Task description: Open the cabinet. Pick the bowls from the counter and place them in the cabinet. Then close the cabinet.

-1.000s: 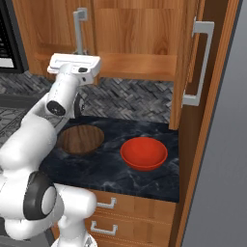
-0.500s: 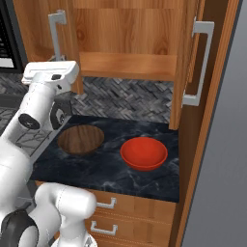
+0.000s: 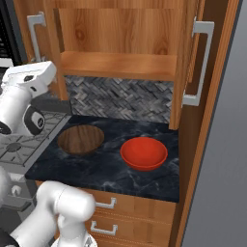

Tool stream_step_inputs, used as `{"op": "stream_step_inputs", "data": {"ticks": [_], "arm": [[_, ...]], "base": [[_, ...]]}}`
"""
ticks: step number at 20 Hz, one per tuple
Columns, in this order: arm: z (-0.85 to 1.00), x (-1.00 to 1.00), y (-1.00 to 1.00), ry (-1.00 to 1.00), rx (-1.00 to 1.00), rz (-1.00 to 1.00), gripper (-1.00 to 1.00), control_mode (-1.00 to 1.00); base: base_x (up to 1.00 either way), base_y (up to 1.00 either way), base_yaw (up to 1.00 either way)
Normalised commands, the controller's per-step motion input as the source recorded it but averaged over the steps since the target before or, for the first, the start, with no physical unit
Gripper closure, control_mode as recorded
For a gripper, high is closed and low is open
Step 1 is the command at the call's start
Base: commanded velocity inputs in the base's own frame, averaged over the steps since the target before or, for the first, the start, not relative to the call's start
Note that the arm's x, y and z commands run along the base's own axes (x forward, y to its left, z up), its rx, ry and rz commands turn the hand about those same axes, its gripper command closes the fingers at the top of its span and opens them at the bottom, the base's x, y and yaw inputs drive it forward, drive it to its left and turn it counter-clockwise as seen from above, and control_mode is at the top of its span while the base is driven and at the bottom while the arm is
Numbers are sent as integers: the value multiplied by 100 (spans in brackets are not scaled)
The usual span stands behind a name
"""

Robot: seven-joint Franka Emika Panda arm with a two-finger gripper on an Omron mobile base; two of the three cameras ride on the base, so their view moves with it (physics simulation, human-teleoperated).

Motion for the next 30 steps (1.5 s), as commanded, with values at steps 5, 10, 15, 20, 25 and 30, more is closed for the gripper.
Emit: {"op": "stream_step_inputs", "data": {"ticks": [5,10,15,20,25,30], "arm": [[11,-44,100,10,-4,-16,100,-100],[0,-19,100,21,0,-21,-100,-100],[18,-23,22,9,-2,-18,-100,-100],[1,-78,-54,-1,0,-2,-100,-100],[0,-93,-28,-6,4,0,-100,-100],[0,-19,-78,0,13,13,-100,-100]], "base": [[0,0,0],[0,0,0],[0,0,0],[0,0,0],[0,0,0],[0,0,0]]}}
